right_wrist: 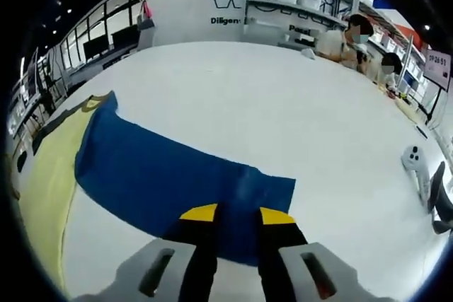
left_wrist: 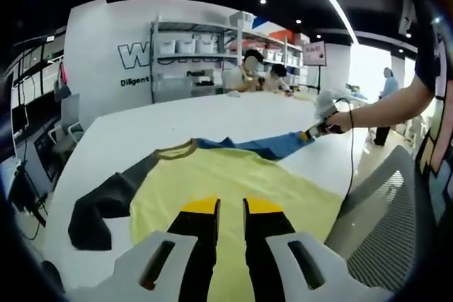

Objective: Fold the garment on the visible template until the final outline fits inside the template.

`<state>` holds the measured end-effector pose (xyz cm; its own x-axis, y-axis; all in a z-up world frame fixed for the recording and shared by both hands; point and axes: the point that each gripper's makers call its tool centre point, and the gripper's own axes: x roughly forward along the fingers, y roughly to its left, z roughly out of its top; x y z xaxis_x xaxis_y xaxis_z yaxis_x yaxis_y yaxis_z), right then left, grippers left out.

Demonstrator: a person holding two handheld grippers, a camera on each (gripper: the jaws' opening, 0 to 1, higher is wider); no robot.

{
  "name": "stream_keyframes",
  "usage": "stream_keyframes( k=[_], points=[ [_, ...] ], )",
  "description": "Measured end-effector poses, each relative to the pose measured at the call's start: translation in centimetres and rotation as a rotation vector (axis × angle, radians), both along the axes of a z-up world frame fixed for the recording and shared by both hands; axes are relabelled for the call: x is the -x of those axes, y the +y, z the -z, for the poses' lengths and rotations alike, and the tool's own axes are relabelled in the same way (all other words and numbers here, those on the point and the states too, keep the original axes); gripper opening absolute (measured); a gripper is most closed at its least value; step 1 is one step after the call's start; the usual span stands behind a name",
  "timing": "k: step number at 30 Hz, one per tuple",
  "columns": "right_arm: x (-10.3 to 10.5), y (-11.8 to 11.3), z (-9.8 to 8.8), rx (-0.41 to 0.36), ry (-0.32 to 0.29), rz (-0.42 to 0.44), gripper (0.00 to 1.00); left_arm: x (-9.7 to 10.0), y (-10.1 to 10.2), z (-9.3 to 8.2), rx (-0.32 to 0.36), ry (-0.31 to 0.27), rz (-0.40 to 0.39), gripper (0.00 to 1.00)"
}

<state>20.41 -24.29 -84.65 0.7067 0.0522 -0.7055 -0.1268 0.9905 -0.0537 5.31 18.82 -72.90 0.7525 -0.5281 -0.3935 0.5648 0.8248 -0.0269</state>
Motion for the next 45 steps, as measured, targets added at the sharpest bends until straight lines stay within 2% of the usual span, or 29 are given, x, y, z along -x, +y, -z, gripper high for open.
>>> stream_keyframes(
  k=[5,7,9,11,14,17,18,19,21,23,30,35,38,42,45],
  points=[
    [-0.5,-0.1,0.1,0.040,-0.006,0.004,0.00,0.2,-0.1,0.1,-0.001,0.005,-0.001,0.08],
    [-0.7,-0.5,0.1,0.086,-0.016,-0.005,0.00,0.2,0.1,0.1,-0.004,0.004,-0.005,0.08],
    [-0.9,-0.4,0.1,0.085,-0.034,-0.018,0.00,0.1,0.4,0.0,-0.008,-0.001,-0.023,0.09],
    [-1.2,-0.6,0.0,0.069,-0.068,0.003,0.00,0.1,0.6,0.0,-0.011,-0.002,-0.027,0.09],
    [-1.4,-1.0,-0.1,0.056,-0.067,0.020,0.00,0.1,0.9,-0.1,-0.011,-0.003,-0.031,0.09],
    [-1.7,-1.5,-0.2,-0.029,-0.067,0.132,0.00,0.1,1.1,-0.2,-0.018,-0.006,-0.029,0.08],
    [-1.8,-1.5,-0.4,-0.067,-0.080,0.167,0.00,0.1,1.2,-0.2,-0.019,-0.007,-0.029,0.08],
    [-1.8,-1.6,-0.7,-0.069,-0.085,0.174,0.00,0.0,1.3,-0.3,-0.020,-0.008,-0.031,0.08],
    [-2.1,-1.4,-1.3,-0.032,-0.107,0.135,0.00,0.0,1.5,-0.3,-0.023,-0.010,-0.036,0.08],
    [-2.2,-1.5,-1.9,-0.054,-0.124,0.165,0.00,0.0,1.6,-0.4,-0.018,-0.009,-0.043,0.08],
    [-2.7,-1.0,-4.6,-0.093,-0.202,0.189,0.00,-0.1,1.8,-0.4,-0.013,-0.012,-0.052,0.09],
    [-3.2,-0.9,-6.5,-0.144,-0.255,0.221,0.00,0.0,1.6,-0.4,-0.009,-0.010,-0.043,0.09],
    [-3.8,-0.9,-7.3,-0.223,-0.291,0.262,0.00,0.0,1.5,-0.4,-0.012,-0.011,-0.038,0.09],
    [-3.9,-0.9,-8.4,-0.218,-0.315,0.264,0.00,0.1,1.4,-0.4,-0.018,-0.010,-0.028,0.09],
    [-4.2,-0.6,-9.5,-0.247,-0.345,0.273,0.00,0.0,1.5,-0.4,-0.019,-0.012,-0.029,0.09]
  ],
)
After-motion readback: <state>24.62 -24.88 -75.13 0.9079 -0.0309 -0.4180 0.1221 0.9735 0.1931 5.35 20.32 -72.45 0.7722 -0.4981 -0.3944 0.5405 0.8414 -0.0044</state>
